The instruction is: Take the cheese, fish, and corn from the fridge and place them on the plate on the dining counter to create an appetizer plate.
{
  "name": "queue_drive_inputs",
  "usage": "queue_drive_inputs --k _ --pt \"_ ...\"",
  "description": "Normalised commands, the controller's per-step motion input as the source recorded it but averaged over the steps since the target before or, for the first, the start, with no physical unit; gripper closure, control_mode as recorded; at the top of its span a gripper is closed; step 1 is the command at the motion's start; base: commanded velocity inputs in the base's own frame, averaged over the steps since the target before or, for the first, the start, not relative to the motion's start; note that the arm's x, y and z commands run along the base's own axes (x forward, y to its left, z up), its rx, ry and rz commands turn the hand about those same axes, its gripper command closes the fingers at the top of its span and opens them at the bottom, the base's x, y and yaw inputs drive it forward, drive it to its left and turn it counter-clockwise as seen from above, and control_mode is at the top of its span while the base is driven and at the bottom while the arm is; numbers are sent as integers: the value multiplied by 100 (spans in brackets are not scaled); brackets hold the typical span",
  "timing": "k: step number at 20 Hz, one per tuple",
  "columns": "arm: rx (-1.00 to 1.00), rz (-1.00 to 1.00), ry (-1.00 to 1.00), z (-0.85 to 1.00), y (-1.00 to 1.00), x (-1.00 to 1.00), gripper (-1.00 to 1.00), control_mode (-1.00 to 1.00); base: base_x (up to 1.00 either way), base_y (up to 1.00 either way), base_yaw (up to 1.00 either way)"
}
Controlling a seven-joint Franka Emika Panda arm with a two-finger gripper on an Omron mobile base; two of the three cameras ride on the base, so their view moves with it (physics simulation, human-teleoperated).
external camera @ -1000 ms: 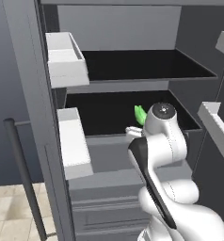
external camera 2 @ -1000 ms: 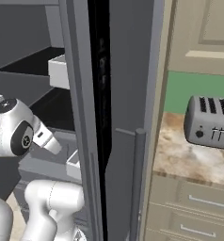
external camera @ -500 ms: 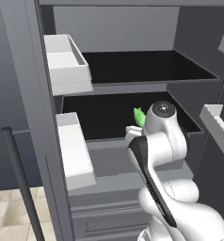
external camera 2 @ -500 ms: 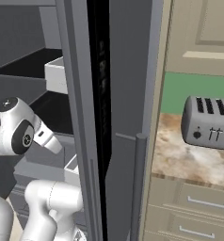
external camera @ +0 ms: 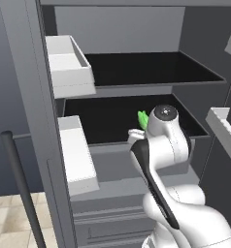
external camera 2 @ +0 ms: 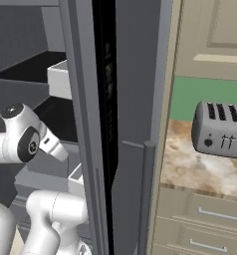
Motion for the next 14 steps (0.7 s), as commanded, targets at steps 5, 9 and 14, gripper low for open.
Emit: queue_drive_inputs --k 5,9,14 --pt "-8 0 -7 3 0 28 -100 -100 0 0 0" --pt "-24 0 -3 0 -28 24 -100 -100 0 0 0" --pt "-21 0 -3 -2 -54 17 -100 -100 0 0 0"
